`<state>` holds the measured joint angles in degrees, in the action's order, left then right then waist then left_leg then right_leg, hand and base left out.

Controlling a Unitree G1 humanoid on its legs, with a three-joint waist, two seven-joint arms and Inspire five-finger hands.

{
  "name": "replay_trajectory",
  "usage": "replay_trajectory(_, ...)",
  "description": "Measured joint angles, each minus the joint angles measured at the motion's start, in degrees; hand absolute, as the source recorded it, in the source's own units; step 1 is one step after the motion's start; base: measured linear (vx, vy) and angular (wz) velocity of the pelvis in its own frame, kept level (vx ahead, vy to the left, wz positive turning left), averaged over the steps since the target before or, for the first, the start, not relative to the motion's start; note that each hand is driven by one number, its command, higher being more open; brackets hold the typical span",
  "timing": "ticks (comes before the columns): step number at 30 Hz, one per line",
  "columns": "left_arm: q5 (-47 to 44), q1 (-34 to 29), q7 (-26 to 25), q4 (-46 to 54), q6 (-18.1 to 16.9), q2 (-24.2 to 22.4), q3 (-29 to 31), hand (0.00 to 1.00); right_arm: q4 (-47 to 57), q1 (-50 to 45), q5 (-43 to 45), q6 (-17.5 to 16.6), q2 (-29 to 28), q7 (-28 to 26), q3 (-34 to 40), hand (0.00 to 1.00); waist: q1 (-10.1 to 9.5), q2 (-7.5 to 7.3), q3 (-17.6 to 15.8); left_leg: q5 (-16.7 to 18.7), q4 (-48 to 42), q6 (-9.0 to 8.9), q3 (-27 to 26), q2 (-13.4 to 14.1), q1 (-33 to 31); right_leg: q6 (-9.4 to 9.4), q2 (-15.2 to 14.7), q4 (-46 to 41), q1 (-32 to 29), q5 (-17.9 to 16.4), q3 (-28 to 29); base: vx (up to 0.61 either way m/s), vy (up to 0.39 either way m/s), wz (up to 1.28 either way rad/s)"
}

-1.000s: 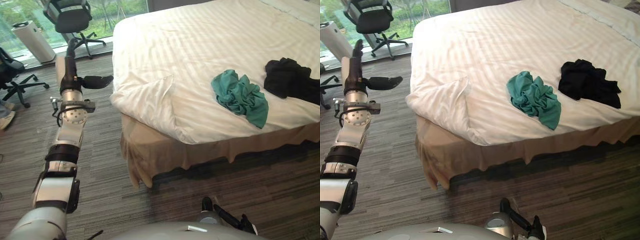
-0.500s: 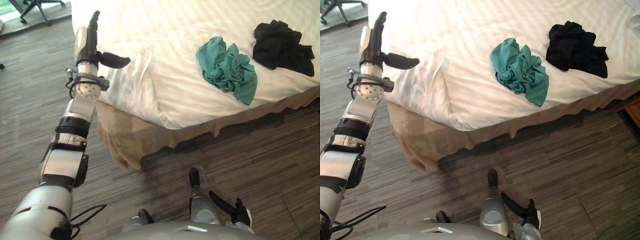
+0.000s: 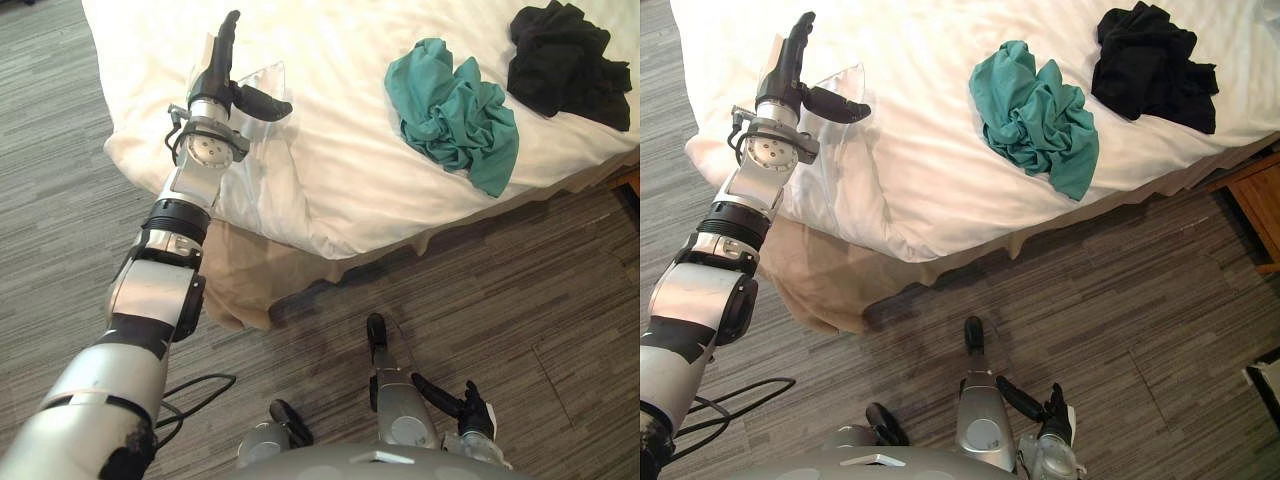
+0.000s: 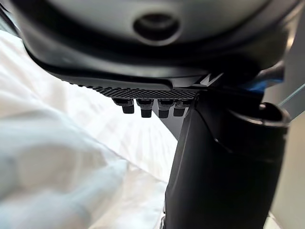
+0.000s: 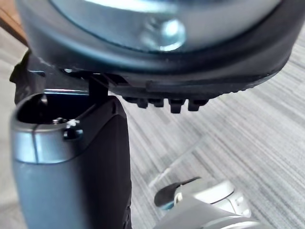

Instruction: Tidy up the quilt and then pick up the clothes from the bed and put them into the laundry hamper

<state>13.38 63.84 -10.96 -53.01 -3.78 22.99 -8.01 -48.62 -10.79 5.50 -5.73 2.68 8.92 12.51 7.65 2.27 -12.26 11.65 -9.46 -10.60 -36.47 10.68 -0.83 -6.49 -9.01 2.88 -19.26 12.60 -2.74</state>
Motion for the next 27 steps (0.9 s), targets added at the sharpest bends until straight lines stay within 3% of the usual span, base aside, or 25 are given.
replay_trajectory(4,3.45,0.77,3.01,-5.7,1.42,-0.2,0.06,1.0,-0.21,1.02,0.42,0.06,-0.17,0.28,-1.06,1.0,-0.17,-1.61,-0.98,0.9,-9.35,-0.51,-0.96,1.59,-3.02,0.26,-1.7,-0.34,0.43,0.21,0.53,-0.02,-0.019,-0.01)
replay_trajectory(5,5.82,1.1,4.67,-7.74,1.77,-0.6,0.05,1.0,-1.47,2.27,0.46,0.14,0.15,0.23,-1.18,1.0,0.02,-1.66,-1.14,2.21,-7.54,1.18,-1.78,3.22,-4.61,0.31,-1.79,-0.65,0.37,0.28,0.19,-0.06,-0.036,0.13)
replay_trajectory(6,6.34,1.15,5.35,-7.82,1.89,-0.86,-0.01,0.0,-2.17,2.78,0.4,0.18,0.43,0.19,-1.15,1.0,0.13,-1.32,-1.12,0.18,-2.66,1.4,-1.74,3.49,-4.29,0.31,-1.5,-0.65,0.32,0.27,-0.3,-0.09,-0.042,0.12)
replay_trajectory(7,7.89,1.14,6.29,-7.94,1.78,-1.6,-0.19,0.0,-3.13,3.95,0.38,0.38,0.46,0.12,-1.33,1.0,-0.33,-2.53,-1.39,-1.82,0.87,0.54,-1.99,1.49,-2.92,-0.13,-2.17,-0.68,0.0,0.59,-0.21,-0.06,0.039,0.18)
replay_trajectory(9,9.49,1.14,7.03,-7.91,1.54,-4.16,-0.32,0.0,-3.5,3.68,0.48,0.43,0.49,0.12,-1.1,1.0,-0.92,-2.63,-1.35,-2.11,0.75,0.73,-1.23,0.83,-2.58,-0.27,-2.77,-1.42,0.63,0.68,-0.81,-0.04,0.059,0.18)
replay_trajectory(13,12.27,0.63,7.48,-8.23,2.21,-4.86,-0.48,0.0,-3.55,3.76,0.33,0.89,1.07,-0.38,-1.84,1.0,-1.29,-2.48,-1.3,-2.11,-1.18,0.73,-0.99,1.21,-0.58,-0.26,-3.25,-1.93,3.25,0.67,-2.12,0.02,0.009,0.01)
replay_trajectory(16,13.84,-1.13,7.45,-8.19,2.38,-5.16,-0.35,0.0,-4.1,4.47,-0.2,1.59,0.89,-1.07,-1.71,1.0,-1.41,-3.33,-1.17,-0.56,-13.37,0.34,-0.93,3.5,-4.19,-0.2,-5.69,-1.76,5.51,0.72,-2.59,0.05,0.01,0.06)
replay_trajectory(17,13.92,-1.76,7.64,-8.23,2.22,-5.88,-0.46,0.0,-5.1,4.83,-0.28,1.68,1.11,-1.11,-1.37,1.0,-1.27,-2.69,-0.58,1.15,-8.29,1.16,-0.62,3.62,-4.5,-0.2,-5.96,-1.71,6.06,0.72,-2.83,0.01,-0.019,0.18)
replay_trajectory(18,13.93,-2.03,8.52,-8.16,2.47,-7.55,-0.74,0.0,-5.94,5.1,-0.49,1.97,2.13,-1.28,-0.6,1.0,-1.51,-1.02,0.33,-8.01,4.34,0.28,0.24,3.73,-3.59,-0.33,-5.3,-1.77,6.86,0.6,-3.55,0.03,0.026,0.15)
replay_trajectory(19,13.76,-3.63,8.73,-8.05,2.13,-8.53,-1.48,0.0,-6.78,5.28,-0.74,2.4,1.87,-1.36,-0.67,1.0,-1.73,-1.52,0.95,-10.36,8.61,1.23,0.01,1.07,-0.21,-0.53,-6.25,-1.87,8.01,0.47,-4.22,0.06,0.064,0.24)
replay_trajectory(21,13.43,-4.38,9.5,-7.82,1.97,-9.83,-4.0,0.0,-6.78,5.11,-0.76,2.75,1.91,-1.88,0.15,1.0,-1.58,-1.69,1.39,-10.56,8.89,1.26,1.37,0.54,1.05,-0.93,-6.95,-3.71,9.48,0.14,-6.15,0.13,0.082,0.34)
replay_trajectory(23,11.38,-5.84,10.31,-6.21,2.25,-9.67,-6.98,0.0,-6.7,5.01,-0.71,2.92,2.32,-2.59,1.14,1.0,-1.64,-0.6,1.31,-10.58,8.01,1.31,2.65,1.9,2.34,-1.84,-6.77,-13.94,6.02,-2.35,-6.79,0.14,0.015,0.15)
replay_trajectory(24,10.0,-7.98,10.75,-4.55,2.65,-8.27,-9.29,0.0,-6.63,4.94,-0.74,2.76,2.07,-2.86,2.75,1.0,-1.23,0.67,2.25,-10.59,7.48,1.33,4.01,3.39,2.5,-2.84,-3.01,-9.73,4.97,-8.5,-5.84,0.12,-0.052,0.2)
replay_trajectory(25,8.75,-9.08,11.36,-2.4,2.7,-7.03,-11.19,0.0,-6.65,4.72,-0.75,2.79,1.53,-2.7,2.7,1.0,-0.84,-0.27,2.79,-10.55,6.52,1.29,4.21,3.54,2.46,-2.81,-1.26,-2.66,5.92,-6.72,-5.35,0.12,-0.109,0.35)
replay_trajectory(26,7.86,-10.28,11.67,-0.03,2.69,-6.07,-12.71,0.0,-6.91,4.29,-0.74,2.96,0.94,-2.61,2.73,1.0,-0.69,-1.25,3.34,-10.37,5.94,1.11,4.83,2.8,2.31,-1.87,-0.71,0.43,6.25,-2.97,-4.84,0.16,-0.184,0.51)
replay_trajectory(27,6.22,-13.9,11.75,7.01,2.34,-4.08,-14.37,0.0,-7.36,3.69,-0.74,3.5,0.35,-2.63,2.94,1.0,-0.88,-1.85,3.91,-8.3,4.13,-0.56,6.25,2.25,2.71,1.29,-0.64,1.65,7.88,-1.71,-8.03,0.16,-0.166,0.3)
